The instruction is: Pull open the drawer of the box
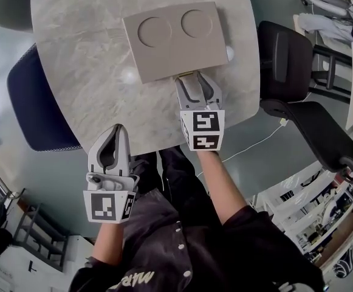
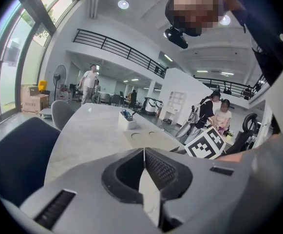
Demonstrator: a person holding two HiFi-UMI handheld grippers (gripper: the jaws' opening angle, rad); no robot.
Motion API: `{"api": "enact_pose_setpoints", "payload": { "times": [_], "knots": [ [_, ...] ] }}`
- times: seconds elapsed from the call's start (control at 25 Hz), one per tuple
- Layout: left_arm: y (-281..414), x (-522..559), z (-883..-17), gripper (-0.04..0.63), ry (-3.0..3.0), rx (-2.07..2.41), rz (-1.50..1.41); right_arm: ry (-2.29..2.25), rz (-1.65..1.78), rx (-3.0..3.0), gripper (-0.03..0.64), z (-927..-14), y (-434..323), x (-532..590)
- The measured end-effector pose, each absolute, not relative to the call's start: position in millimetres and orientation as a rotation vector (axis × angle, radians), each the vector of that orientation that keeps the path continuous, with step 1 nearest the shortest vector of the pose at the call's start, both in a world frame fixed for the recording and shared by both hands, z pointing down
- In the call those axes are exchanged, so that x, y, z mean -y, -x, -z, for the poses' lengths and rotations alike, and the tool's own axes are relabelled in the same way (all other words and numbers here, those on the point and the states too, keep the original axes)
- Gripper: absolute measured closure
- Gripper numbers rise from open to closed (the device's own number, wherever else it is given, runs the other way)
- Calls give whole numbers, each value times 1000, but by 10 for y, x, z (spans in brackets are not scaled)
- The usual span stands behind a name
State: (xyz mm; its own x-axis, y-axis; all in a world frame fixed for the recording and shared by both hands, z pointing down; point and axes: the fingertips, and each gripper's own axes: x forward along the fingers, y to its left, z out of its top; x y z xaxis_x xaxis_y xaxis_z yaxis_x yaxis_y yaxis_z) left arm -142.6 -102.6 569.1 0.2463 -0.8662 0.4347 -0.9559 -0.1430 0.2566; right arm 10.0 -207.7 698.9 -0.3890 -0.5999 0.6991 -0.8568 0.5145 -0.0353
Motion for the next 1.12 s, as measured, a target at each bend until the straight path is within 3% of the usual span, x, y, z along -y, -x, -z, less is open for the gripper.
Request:
{"api": "enact_pose_setpoints", "payload": {
  "times": [0.28, 0.56, 1.12],
  "knots": [
    [1362, 1036, -5682, 577, -2091, 1646, -289, -1184, -540, 2065, 407, -7160, -104, 2107],
    [1406, 1022, -5663, 577, -2084, 1659, -298, -1192, -550, 2071, 454, -7177, -64, 2100],
    [1389, 918, -5516, 577, -2111, 1674, -301, -1192, -571, 2041, 456, -7179, -109, 1954]
  ]
}}
